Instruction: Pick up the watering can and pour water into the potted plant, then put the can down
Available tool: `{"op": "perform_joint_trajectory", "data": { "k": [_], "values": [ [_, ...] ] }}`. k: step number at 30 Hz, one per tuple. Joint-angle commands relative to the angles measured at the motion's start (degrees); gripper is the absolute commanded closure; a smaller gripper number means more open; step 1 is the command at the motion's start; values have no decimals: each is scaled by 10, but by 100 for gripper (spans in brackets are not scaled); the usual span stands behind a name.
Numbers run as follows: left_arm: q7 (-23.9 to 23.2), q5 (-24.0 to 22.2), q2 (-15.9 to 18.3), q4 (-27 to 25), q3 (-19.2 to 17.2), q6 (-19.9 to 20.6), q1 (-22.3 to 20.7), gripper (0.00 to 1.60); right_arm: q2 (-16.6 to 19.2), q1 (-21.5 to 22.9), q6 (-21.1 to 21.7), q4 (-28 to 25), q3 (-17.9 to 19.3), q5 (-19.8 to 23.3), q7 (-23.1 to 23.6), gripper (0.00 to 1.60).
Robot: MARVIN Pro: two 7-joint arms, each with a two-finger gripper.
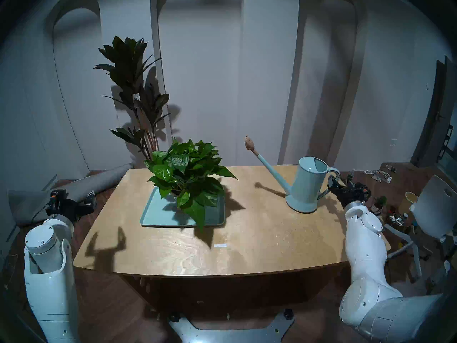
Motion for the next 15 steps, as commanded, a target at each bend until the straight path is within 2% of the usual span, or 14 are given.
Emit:
{"op": "perform_joint_trajectory", "data": {
  "k": [1,15],
  "values": [
    [-1,0,3,-12,0,-1,-2,0,-19,-39,2,-50,-2,-5,4,0],
    [-1,0,3,-12,0,-1,-2,0,-32,-28,1,-64,-26,-25,7,0]
  ]
}}
